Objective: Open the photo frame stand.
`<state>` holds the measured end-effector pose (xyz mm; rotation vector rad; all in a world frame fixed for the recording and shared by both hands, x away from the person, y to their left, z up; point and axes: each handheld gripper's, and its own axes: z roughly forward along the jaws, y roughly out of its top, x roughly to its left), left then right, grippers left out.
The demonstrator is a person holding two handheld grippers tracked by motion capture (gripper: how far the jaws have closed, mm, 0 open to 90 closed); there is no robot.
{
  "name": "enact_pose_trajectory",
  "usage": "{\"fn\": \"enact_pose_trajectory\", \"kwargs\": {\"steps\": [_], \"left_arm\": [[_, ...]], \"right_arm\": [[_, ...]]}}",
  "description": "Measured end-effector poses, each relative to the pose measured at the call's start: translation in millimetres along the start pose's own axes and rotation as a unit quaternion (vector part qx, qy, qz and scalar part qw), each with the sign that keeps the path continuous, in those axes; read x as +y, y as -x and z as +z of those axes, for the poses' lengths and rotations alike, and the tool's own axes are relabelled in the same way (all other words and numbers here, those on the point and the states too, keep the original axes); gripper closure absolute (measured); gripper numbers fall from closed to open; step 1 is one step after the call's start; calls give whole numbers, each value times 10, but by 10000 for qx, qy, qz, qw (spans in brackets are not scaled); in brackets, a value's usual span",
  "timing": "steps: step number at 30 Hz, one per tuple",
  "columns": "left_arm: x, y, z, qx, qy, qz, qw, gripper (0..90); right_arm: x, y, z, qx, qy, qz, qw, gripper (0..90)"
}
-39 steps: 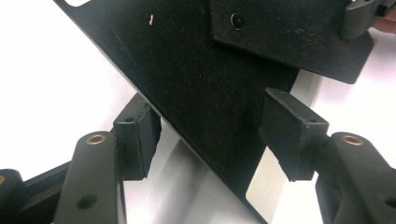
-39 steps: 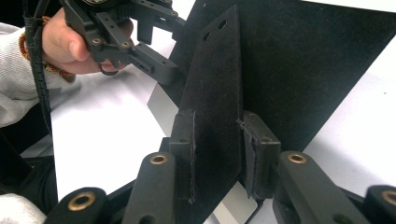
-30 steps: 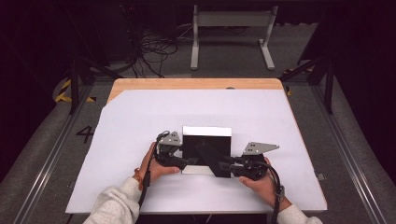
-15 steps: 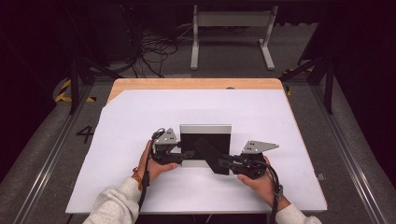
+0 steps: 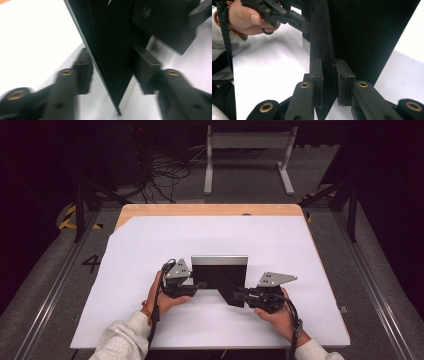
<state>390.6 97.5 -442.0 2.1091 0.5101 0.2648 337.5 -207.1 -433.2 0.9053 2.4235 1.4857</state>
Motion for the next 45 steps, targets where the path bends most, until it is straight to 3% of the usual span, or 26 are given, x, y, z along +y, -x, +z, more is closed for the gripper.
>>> {"fn": "enact_pose_trajectory", "kwargs": {"steps": [4, 7, 9, 16, 20, 24, 31, 40, 45], "left_arm": [[-13, 2, 55, -191, -31, -19, 9998, 470], [-18, 38, 61, -274, -33, 95, 9996, 610], [-14, 43, 61, -252, -45, 99, 9996, 615], [2, 48, 80, -86, -35, 161, 9998, 599], [40, 52, 123, 203, -23, 355, 9992, 604], [51, 27, 160, 251, 26, 352, 9991, 606], [73, 42, 193, 487, 40, 557, 9973, 608], [74, 45, 192, 517, 34, 571, 9970, 604], [65, 30, 177, 508, 47, 478, 9975, 573]], "right_arm": [[-17, -15, -3, 19, -61, -82, 9999, 788], [-17, -18, -5, 14, -49, -100, 9999, 787], [-14, -22, -5, 1, -51, -106, 9999, 787], [3, -25, -3, -69, -68, -159, 9998, 786], [16, -5, -3, -136, -75, -164, 9997, 791], [42, -1, -16, -201, -4, -135, 9997, 788], [30, 13, -8, -236, -37, -148, 9996, 799], [13, 15, 9, -295, -29, -126, 9995, 800], [-4, 12, 9, -281, -52, -126, 9995, 803]]}}
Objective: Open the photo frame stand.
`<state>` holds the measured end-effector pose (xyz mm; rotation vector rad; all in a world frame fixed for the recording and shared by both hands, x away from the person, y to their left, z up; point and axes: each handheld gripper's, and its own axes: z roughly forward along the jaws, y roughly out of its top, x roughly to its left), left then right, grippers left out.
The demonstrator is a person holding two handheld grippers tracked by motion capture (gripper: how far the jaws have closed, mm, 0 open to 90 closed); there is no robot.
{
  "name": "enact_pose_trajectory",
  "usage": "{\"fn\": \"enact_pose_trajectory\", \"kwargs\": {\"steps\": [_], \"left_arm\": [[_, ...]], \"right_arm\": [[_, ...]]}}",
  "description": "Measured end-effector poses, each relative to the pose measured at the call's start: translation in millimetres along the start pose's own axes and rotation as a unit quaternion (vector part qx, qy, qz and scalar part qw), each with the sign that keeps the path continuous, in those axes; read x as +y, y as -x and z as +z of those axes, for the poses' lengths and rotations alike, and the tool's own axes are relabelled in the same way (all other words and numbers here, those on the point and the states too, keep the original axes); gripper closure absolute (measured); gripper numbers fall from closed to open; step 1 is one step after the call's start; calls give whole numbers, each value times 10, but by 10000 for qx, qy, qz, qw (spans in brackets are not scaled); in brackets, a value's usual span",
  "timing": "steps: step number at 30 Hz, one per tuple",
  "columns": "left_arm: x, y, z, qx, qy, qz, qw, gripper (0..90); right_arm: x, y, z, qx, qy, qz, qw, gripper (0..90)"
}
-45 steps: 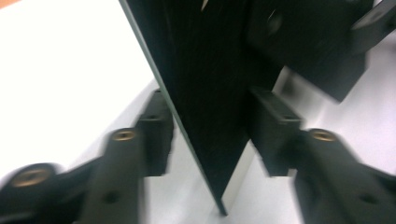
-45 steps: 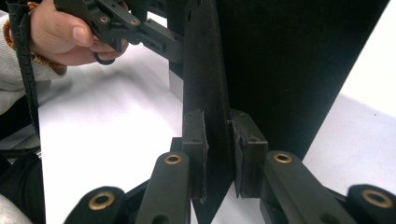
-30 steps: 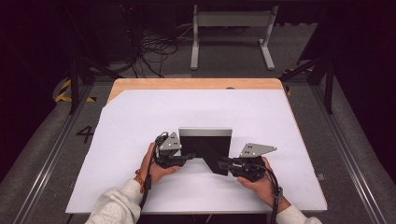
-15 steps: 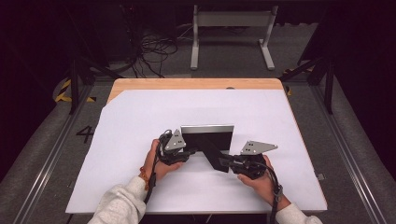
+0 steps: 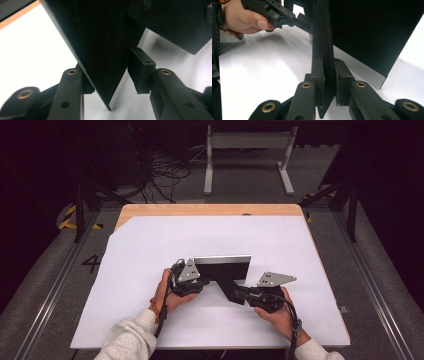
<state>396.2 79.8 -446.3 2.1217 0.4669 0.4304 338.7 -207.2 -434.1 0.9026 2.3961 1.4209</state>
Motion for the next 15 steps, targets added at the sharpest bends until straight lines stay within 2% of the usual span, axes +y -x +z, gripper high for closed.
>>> {"fn": "enact_pose_trajectory", "kwargs": {"steps": [6, 12, 15], "left_arm": [[-62, -63, -7, -214, -70, -199, 9996, 534], [-123, -84, 35, -283, -368, -203, 9987, 540], [-143, -83, 50, -338, -368, -225, 9985, 565]], "right_arm": [[-20, -6, 4, -4, -43, -10, 10000, 806], [-34, -13, 6, -1, -91, -34, 10000, 809], [-36, -14, 3, 2, -87, -31, 10000, 810]]}}
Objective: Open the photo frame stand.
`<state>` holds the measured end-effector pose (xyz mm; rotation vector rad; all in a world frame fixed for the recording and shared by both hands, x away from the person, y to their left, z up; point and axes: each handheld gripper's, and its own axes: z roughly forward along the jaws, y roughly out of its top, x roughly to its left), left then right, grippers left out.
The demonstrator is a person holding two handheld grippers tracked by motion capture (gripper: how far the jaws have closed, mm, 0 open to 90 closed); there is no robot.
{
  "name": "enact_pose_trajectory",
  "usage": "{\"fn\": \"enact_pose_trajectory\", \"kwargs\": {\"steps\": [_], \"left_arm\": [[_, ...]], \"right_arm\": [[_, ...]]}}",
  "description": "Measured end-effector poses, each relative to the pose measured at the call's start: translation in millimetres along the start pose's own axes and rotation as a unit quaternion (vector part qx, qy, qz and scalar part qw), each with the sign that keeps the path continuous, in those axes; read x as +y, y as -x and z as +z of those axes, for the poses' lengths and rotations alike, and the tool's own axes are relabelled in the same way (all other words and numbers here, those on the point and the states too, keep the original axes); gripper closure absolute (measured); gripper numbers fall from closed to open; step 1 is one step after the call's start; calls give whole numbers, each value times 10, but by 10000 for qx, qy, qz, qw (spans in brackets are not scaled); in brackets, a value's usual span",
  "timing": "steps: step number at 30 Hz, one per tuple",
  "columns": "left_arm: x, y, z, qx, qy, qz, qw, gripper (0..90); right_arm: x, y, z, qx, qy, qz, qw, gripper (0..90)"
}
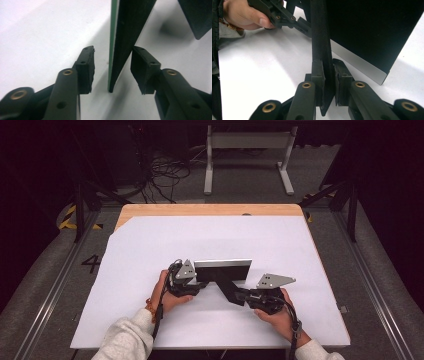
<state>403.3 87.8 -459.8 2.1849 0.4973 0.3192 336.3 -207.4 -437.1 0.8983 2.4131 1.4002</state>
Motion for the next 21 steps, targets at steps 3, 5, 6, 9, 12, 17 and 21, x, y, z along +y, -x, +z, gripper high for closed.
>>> {"fn": "enact_pose_trajectory", "kwargs": {"steps": [3, 5, 6, 9, 12, 17, 21], "left_arm": [[-2, 7, 4, 30, 0, 66, 10000, 589], [1, 17, 10, 80, 8, 104, 9999, 601], [5, 24, 13, 150, 4, 156, 9998, 610], [5, 26, 30, 277, 51, 138, 9995, 625], [3, 20, 39, 313, 70, 110, 9994, 620], [13, 28, 35, 460, 14, 197, 9987, 632], [9, 32, 36, 497, 11, 190, 9986, 641]], "right_arm": [[0, 5, -7, 0, 31, 14, 10000, 810], [-6, 12, -7, 6, 42, 60, 10000, 812], [-11, 18, -9, 9, 43, 75, 10000, 816], [-18, 22, -15, 10, 44, 94, 9999, 823], [-20, 22, -10, 30, 40, 110, 9999, 830], [-40, 12, 21, 96, -69, 70, 9999, 854], [-49, -8, 41, 37, -148, 18, 9999, 856]]}}
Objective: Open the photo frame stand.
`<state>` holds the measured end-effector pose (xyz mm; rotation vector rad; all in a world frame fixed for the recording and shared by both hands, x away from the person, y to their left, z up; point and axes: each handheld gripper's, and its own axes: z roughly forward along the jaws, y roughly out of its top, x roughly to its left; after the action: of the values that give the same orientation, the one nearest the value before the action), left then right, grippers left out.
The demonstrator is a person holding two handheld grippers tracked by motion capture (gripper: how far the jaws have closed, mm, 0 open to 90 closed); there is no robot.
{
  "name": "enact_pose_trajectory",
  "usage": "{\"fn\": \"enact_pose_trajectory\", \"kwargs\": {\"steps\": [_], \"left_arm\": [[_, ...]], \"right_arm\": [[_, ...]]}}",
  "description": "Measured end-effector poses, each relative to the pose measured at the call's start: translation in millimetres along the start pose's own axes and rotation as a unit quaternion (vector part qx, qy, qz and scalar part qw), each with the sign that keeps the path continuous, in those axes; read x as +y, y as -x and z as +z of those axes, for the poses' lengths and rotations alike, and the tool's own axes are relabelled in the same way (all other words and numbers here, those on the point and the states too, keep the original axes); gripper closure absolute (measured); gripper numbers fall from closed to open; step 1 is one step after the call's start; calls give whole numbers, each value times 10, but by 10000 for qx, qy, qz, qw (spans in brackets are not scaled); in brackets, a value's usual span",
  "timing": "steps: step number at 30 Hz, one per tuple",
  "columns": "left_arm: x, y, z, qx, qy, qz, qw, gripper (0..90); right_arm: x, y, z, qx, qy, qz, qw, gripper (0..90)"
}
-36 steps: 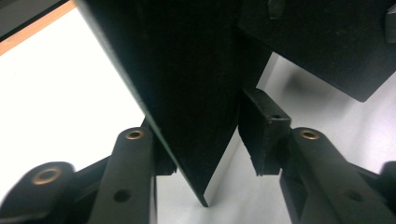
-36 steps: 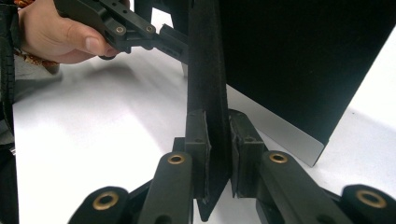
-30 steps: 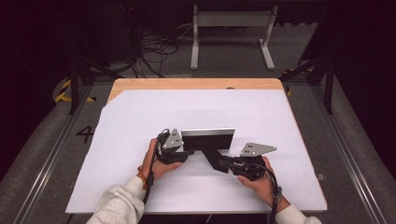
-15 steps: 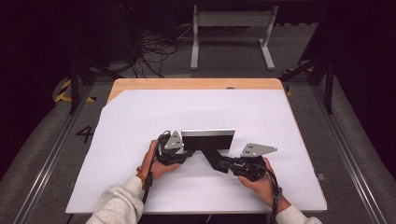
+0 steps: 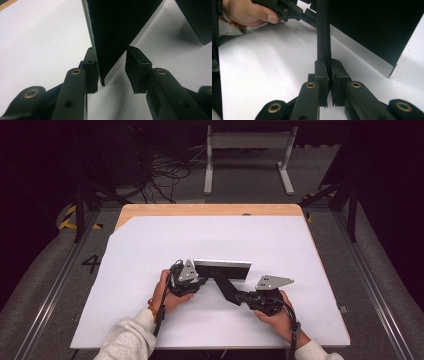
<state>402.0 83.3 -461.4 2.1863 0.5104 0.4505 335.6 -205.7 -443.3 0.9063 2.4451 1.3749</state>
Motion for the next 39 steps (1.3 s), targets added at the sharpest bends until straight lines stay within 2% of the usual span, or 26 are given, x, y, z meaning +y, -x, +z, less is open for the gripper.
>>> {"fn": "enact_pose_trajectory", "kwargs": {"steps": [8, 14, 19, 33, 39], "left_arm": [[-13, -1, -15, -31, -18, -5, 10000, 660], [-19, 4, -39, -40, -68, 74, 9999, 683], [-26, 3, -50, -106, -70, 22, 9999, 691], [-18, 44, -59, 65, -150, 129, 9998, 699], [-33, 30, -67, 37, -128, 49, 9999, 702]], "right_arm": [[-10, -6, 8, -43, -89, -53, 9999, 855], [-24, -21, -4, -70, -141, -40, 9999, 853], [-27, -23, -15, -109, -141, -56, 9998, 849], [-42, -65, -50, -91, -157, -59, 9998, 862], [-61, -48, -75, -56, -147, -96, 9998, 864]]}}
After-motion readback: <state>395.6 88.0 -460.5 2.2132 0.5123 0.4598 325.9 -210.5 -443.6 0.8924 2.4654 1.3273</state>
